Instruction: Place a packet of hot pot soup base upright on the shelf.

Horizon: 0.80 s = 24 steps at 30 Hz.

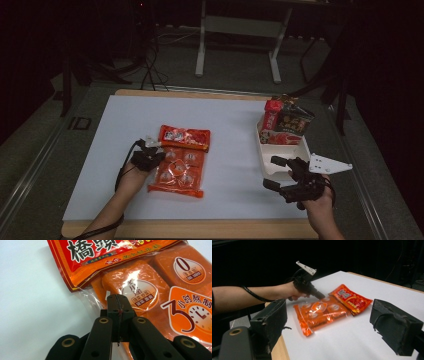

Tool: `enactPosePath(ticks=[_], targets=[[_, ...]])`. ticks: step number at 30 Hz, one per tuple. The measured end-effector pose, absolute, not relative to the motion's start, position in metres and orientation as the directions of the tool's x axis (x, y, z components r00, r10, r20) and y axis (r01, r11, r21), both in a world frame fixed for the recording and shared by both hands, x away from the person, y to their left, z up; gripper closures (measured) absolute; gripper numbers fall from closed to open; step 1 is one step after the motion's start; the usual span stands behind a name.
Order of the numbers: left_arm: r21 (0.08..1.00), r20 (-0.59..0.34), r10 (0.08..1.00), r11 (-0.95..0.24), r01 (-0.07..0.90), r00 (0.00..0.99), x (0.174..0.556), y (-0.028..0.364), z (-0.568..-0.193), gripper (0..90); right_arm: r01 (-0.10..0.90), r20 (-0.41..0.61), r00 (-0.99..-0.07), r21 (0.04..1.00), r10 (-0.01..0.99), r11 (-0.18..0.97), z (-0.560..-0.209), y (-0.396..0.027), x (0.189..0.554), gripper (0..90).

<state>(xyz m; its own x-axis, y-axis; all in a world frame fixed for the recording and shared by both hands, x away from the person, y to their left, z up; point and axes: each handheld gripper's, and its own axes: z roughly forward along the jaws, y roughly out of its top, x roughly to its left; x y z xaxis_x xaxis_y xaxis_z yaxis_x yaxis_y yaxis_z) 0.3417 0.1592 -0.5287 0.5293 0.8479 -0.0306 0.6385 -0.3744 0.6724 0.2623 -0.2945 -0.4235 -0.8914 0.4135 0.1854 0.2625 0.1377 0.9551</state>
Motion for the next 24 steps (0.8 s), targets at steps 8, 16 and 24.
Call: enactPosePath(ticks=[8,16,24], targets=[[0.660,-0.026,0.806,-0.431,0.615,0.592,0.339,0.131,-0.527,90.0,0.263,0.186,-0.893,0.955,0.410,0.140,-0.423,-0.294,0.262,14.1],[0.668,-0.039,0.812,-0.413,0.619,0.582,0.329,0.139,-0.526,90.0,0.266,0.189,-0.893,0.954,0.409,0.140,-0.425,-0.294,0.262,14.1],[0.645,-0.075,0.795,-0.422,0.637,0.602,0.301,0.153,-0.522,90.0,0.266,0.187,-0.895,0.953,0.404,0.148,-0.425,-0.291,0.262,14.1]])
